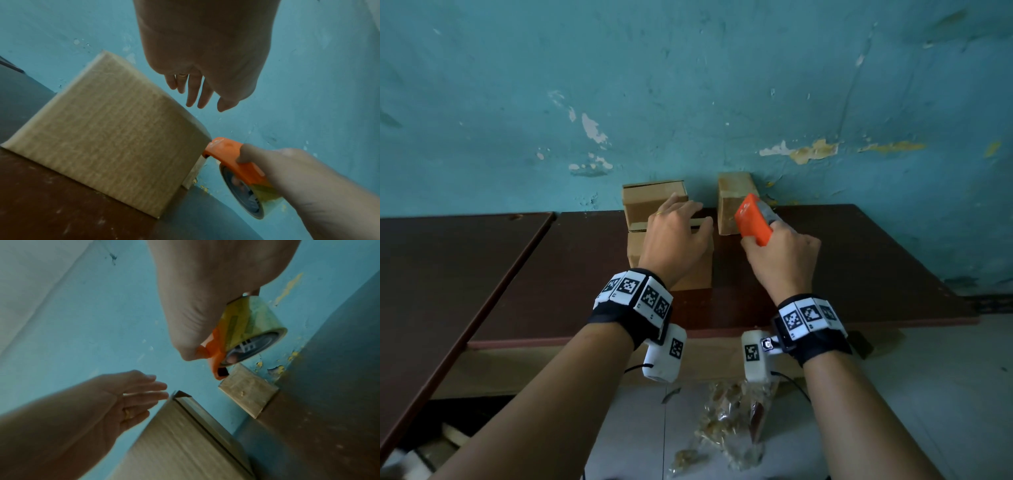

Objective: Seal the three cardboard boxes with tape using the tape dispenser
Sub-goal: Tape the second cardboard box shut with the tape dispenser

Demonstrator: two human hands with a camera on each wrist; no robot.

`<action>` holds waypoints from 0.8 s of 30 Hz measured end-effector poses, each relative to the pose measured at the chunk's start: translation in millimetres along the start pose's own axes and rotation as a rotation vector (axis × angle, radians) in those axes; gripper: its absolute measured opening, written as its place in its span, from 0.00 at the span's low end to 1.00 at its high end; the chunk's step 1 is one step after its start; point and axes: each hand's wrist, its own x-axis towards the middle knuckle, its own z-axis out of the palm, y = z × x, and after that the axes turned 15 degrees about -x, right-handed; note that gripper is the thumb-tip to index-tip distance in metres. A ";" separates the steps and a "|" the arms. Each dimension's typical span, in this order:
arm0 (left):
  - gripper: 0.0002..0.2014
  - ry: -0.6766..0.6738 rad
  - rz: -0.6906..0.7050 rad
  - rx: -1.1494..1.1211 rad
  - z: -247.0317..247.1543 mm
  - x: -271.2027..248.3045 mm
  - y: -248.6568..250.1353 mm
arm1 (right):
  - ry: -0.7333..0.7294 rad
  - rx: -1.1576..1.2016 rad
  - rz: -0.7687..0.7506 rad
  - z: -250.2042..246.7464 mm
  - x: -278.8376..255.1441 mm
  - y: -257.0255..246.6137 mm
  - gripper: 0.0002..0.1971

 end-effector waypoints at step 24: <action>0.12 0.071 -0.542 -1.273 -106.1 16.5 -4.5 | -0.435 0.801 -0.229 -78.6 51.5 -71.3 0.17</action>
